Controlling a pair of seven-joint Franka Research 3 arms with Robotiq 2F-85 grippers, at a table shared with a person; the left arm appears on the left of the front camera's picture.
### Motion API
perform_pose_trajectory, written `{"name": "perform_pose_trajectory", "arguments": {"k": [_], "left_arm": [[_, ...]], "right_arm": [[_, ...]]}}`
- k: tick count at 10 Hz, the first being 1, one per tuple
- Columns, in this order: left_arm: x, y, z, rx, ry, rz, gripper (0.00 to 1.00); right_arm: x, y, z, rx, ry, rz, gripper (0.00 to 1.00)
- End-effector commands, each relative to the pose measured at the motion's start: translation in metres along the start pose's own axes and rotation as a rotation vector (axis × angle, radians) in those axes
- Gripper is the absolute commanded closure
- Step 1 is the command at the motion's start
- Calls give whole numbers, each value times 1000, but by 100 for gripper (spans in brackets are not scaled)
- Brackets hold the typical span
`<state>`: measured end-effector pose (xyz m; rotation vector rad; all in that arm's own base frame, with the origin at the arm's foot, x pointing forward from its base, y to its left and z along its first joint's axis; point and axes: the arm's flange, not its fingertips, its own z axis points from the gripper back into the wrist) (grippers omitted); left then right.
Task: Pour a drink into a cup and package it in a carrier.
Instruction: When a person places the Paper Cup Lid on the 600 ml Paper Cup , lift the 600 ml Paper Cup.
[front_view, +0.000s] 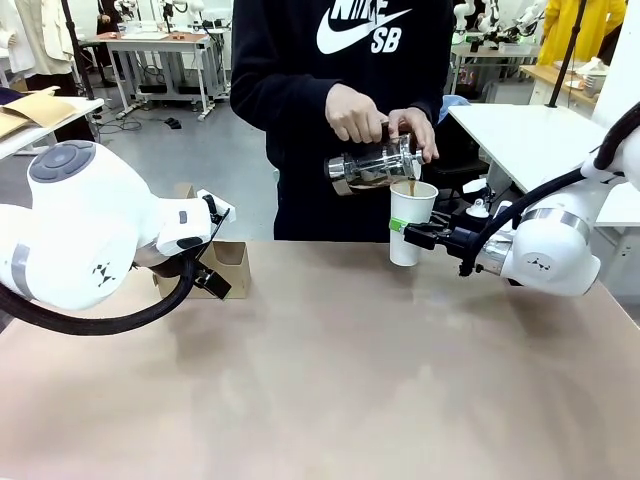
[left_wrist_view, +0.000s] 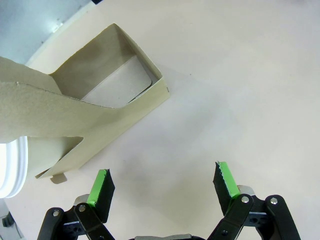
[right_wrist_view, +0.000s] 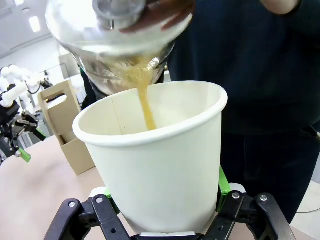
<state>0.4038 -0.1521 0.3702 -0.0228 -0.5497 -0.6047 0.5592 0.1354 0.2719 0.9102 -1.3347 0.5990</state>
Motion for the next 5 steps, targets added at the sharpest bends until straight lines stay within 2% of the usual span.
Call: {"name": "perform_pose_trajectory", "arguments": {"k": [1, 5], "left_arm": [[0, 0, 0, -1, -1, 1, 0], [0, 0, 0, -1, -1, 1, 0]], "right_arm": [[3, 2, -1, -4, -4, 6, 20], [3, 2, -1, -4, -4, 6, 20]]}}
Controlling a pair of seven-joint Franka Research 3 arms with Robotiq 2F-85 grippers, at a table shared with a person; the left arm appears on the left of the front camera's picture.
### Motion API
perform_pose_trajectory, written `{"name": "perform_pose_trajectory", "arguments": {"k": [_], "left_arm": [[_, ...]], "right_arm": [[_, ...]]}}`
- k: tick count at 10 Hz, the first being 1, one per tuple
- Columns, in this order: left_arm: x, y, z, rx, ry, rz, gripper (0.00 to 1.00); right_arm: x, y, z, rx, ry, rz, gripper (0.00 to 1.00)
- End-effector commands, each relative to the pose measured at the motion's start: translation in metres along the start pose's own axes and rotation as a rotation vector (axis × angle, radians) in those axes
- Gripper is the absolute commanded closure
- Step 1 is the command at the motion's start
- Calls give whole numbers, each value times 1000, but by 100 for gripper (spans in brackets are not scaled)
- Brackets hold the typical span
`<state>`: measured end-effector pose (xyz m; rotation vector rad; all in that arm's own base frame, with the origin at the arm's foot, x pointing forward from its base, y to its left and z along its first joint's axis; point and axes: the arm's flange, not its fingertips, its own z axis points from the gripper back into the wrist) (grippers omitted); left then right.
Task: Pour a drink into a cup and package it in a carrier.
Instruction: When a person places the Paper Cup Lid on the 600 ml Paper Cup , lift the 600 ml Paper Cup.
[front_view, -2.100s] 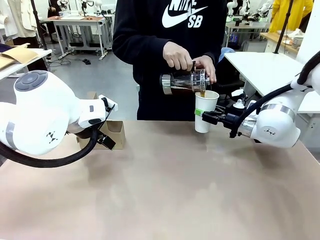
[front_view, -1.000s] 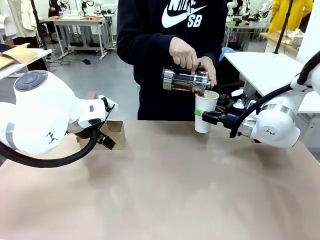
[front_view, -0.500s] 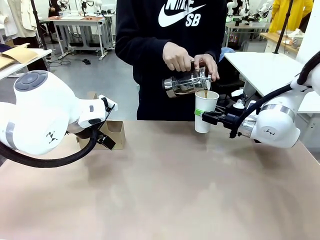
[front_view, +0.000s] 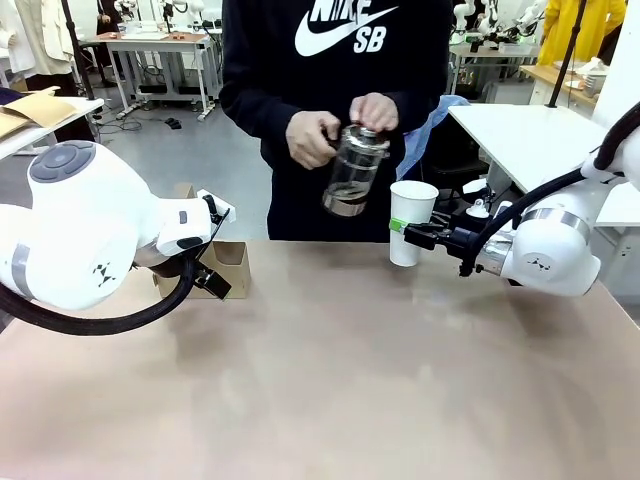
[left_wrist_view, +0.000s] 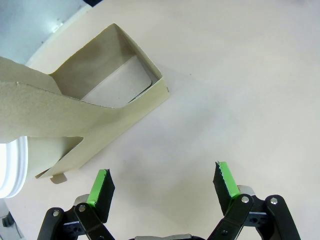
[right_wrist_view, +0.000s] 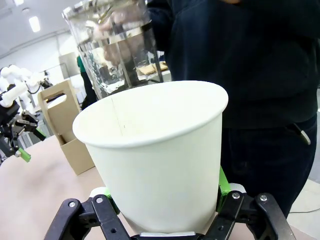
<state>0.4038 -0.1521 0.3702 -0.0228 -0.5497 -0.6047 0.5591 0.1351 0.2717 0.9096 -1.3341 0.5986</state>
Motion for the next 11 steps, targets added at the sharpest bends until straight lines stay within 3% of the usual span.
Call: {"name": "perform_pose_trajectory", "arguments": {"k": [1, 11], "left_arm": [[0, 0, 0, -1, -1, 1, 0], [0, 0, 0, -1, -1, 1, 0]], "right_arm": [[3, 3, -1, -3, -4, 6, 20], [3, 3, -1, -3, -4, 6, 20]]}}
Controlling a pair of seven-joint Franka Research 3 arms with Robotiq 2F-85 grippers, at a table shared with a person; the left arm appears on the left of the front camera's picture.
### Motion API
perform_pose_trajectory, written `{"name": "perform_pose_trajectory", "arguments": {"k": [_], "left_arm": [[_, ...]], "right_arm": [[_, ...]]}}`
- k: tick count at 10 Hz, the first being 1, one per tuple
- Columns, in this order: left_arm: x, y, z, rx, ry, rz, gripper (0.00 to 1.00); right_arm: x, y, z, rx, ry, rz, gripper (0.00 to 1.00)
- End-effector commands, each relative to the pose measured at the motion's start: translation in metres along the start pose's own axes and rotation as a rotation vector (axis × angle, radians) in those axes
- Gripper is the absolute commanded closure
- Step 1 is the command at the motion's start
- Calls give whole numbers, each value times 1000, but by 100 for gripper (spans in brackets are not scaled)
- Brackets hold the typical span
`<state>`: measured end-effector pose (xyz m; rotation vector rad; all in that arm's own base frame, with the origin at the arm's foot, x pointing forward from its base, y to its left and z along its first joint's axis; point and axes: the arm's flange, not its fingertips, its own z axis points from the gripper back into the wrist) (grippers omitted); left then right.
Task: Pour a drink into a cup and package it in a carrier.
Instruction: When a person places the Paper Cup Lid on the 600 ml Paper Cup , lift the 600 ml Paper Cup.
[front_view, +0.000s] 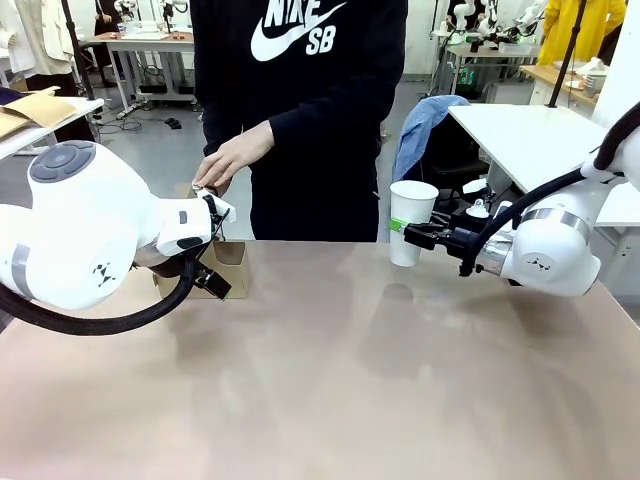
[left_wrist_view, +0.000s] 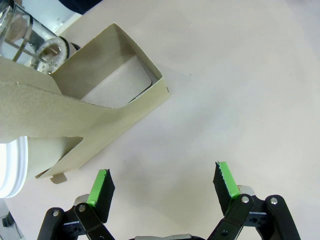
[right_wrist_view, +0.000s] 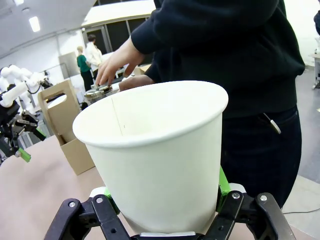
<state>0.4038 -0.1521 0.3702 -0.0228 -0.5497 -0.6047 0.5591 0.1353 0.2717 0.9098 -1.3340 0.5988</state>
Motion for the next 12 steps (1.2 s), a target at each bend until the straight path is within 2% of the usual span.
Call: {"name": "perform_pose_trajectory", "arguments": {"k": [1, 12], "left_arm": [[0, 0, 0, -1, -1, 1, 0], [0, 0, 0, -1, -1, 1, 0]], "right_arm": [[3, 2, -1, -3, -4, 6, 20], [3, 2, -1, -3, -4, 6, 20]]}}
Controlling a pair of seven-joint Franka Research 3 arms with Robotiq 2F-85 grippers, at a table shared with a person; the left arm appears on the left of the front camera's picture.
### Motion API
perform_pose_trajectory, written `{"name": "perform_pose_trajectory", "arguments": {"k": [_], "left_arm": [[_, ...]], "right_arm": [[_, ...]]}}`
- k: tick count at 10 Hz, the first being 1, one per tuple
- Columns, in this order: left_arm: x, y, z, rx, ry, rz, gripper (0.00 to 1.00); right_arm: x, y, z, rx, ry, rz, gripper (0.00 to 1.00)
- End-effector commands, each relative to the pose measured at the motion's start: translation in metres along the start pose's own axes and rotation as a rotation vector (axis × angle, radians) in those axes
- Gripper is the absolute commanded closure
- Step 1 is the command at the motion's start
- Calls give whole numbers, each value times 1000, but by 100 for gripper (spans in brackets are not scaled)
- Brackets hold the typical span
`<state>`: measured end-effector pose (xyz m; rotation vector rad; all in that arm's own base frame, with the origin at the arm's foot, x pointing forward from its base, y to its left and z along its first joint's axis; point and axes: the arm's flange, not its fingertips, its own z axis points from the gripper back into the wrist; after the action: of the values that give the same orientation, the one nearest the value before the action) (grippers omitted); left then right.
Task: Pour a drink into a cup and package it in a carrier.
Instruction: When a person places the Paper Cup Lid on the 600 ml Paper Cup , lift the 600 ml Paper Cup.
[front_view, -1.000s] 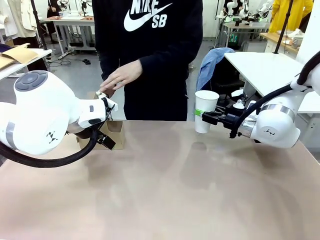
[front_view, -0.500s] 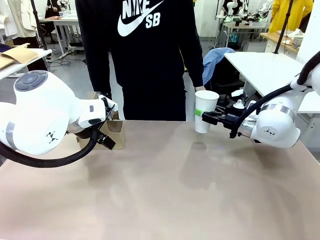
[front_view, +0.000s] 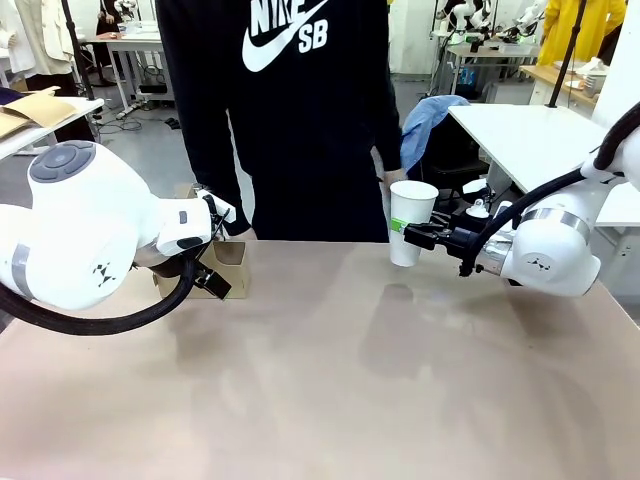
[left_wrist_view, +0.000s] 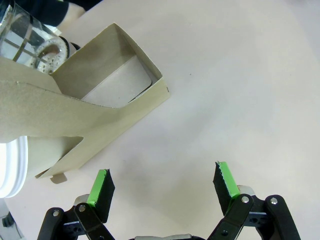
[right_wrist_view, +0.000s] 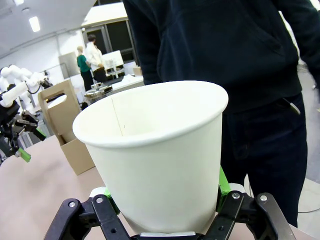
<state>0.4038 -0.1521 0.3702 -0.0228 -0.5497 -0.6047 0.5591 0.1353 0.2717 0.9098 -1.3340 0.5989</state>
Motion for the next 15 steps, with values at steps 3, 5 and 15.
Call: {"name": "perform_pose_trajectory", "arguments": {"k": [3, 5, 15], "left_arm": [[0, 0, 0, -1, -1, 1, 0], [0, 0, 0, -1, -1, 1, 0], [0, 0, 0, -1, -1, 1, 0]], "right_arm": [[3, 2, -1, -3, -4, 6, 20], [3, 2, -1, -3, -4, 6, 20], [3, 2, -1, -3, -4, 6, 20]]}}
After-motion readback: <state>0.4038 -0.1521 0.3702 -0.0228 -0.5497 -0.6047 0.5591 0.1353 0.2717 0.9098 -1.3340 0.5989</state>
